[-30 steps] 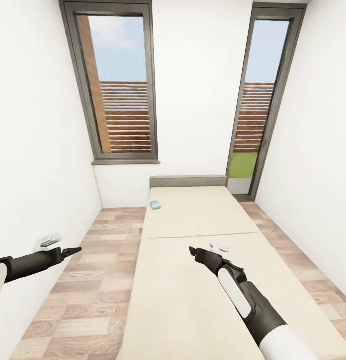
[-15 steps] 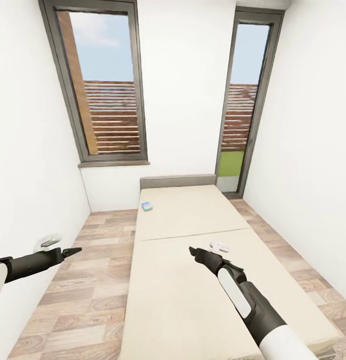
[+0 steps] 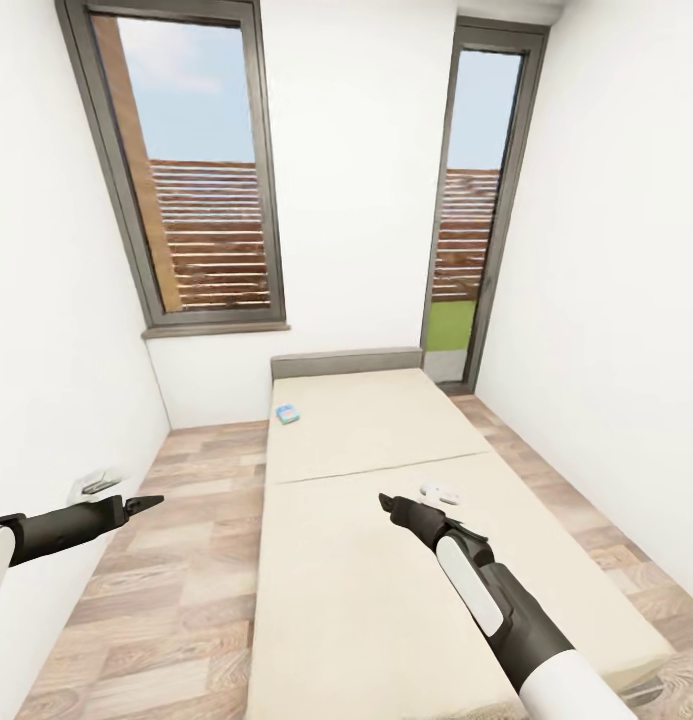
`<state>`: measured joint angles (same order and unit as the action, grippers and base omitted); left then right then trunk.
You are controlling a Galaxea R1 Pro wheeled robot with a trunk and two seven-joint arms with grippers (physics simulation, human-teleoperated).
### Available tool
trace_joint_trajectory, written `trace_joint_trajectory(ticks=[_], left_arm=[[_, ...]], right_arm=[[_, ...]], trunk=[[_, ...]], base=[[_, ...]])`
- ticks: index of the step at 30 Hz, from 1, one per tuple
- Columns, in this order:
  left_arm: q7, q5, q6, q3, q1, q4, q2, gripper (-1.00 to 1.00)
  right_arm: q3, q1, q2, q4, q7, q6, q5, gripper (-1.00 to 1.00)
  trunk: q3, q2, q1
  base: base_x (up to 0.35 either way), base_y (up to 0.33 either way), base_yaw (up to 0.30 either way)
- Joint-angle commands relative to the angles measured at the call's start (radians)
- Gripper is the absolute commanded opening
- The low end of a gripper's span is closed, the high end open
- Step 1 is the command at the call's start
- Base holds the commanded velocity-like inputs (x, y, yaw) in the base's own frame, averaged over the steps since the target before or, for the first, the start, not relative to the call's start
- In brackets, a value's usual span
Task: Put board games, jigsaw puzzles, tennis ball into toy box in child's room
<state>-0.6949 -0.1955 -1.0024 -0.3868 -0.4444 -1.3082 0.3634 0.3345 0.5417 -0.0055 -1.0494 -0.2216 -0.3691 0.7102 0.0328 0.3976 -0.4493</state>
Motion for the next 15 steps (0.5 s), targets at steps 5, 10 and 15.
trace_joint_trajectory(ticks=[5, 10, 15], left_arm=[[-0.003, 0.0, -0.005, -0.001, -0.001, 0.0, 0.0, 1.0], [-0.003, 0.0, -0.005, -0.001, -0.001, 0.0, 0.0, 1.0], [-0.003, 0.0, -0.005, -0.001, -0.001, 0.0, 0.0, 1.0]], right_arm=[[0.003, 0.001, 0.0, -0.001, -0.01, -0.001, 0.009, 1.0], [0.003, 0.001, 0.0, -0.002, -0.01, -0.001, 0.01, 1.0], [0.003, 0.001, 0.0, -0.003, -0.01, -0.001, 0.01, 1.0]], trunk=[[0.002, 0.002, -0.001], [0.002, 0.002, -0.001], [0.002, 0.002, -0.001]], base=[[0.0, 0.15, -0.211], [0.0, 0.065, -0.082], [0.0, 0.029, -0.027]])
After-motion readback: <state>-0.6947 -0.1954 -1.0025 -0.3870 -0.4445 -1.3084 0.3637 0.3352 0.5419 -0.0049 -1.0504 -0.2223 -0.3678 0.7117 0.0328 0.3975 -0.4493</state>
